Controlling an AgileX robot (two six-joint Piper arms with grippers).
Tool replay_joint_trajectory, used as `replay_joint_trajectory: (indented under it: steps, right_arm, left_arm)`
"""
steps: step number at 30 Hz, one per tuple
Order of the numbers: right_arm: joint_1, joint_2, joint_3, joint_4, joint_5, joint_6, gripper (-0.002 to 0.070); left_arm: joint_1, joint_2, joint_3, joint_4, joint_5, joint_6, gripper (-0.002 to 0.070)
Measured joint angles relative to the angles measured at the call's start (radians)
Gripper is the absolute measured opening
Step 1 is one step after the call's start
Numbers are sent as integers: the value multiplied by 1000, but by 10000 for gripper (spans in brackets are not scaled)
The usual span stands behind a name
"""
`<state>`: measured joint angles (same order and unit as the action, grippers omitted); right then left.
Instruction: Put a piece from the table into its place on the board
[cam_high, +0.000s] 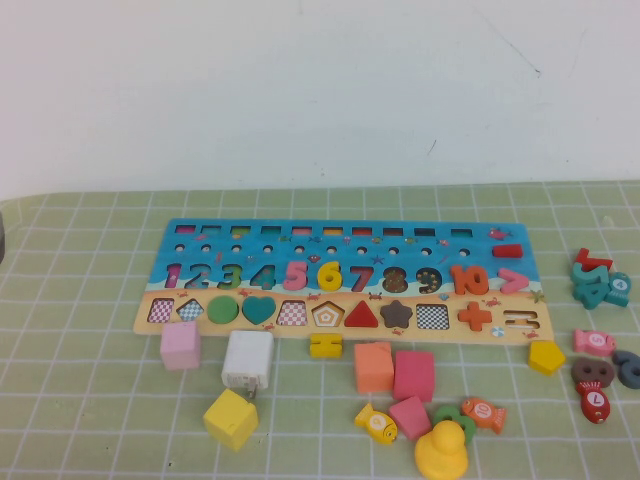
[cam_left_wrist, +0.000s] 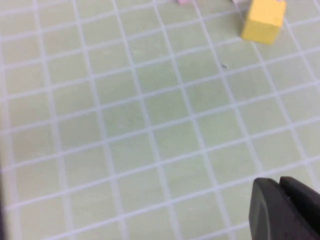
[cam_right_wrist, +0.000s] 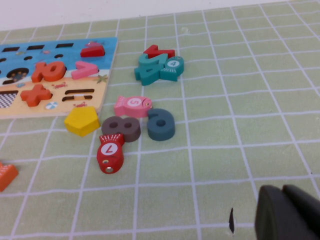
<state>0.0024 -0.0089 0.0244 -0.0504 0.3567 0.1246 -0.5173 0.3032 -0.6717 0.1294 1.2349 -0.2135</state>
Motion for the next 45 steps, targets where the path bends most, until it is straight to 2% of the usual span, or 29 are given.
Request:
replay_joint_trajectory:
  steps: [4, 8, 15, 18, 24, 28, 32, 40, 45]
  right_arm:
    - [0, 0, 0, 0, 0, 0, -1]
    - [0, 0, 0, 0, 0, 0, -1]
    - [0, 0, 0, 0, 0, 0, -1]
    - [0, 0, 0, 0, 0, 0, -1]
    - [0, 0, 0, 0, 0, 0, -1]
    - [0, 0, 0, 0, 0, 0, -1]
    - [0, 0, 0, 0, 0, 0, -1]
    - [0, 0, 0, 0, 0, 0, -1]
    - [0, 0, 0, 0, 0, 0, -1]
  left_arm:
    - [0, 0, 0, -81, 1, 0, 0]
    - [0, -2, 26, -100, -50, 0, 0]
    - [17, -54, 249, -55, -445, 0, -1]
    - [78, -86, 348, -55, -643, 0, 0]
    - [280, -168, 511, -129, -935, 59, 0]
    - [390, -234, 582, -175, -977, 82, 0]
    - [455, -291, 632, -187, -984, 107, 0]
    - [470, -312, 698, -189, -990, 139, 0]
    - [470, -312, 698, -189, -921, 144, 0]
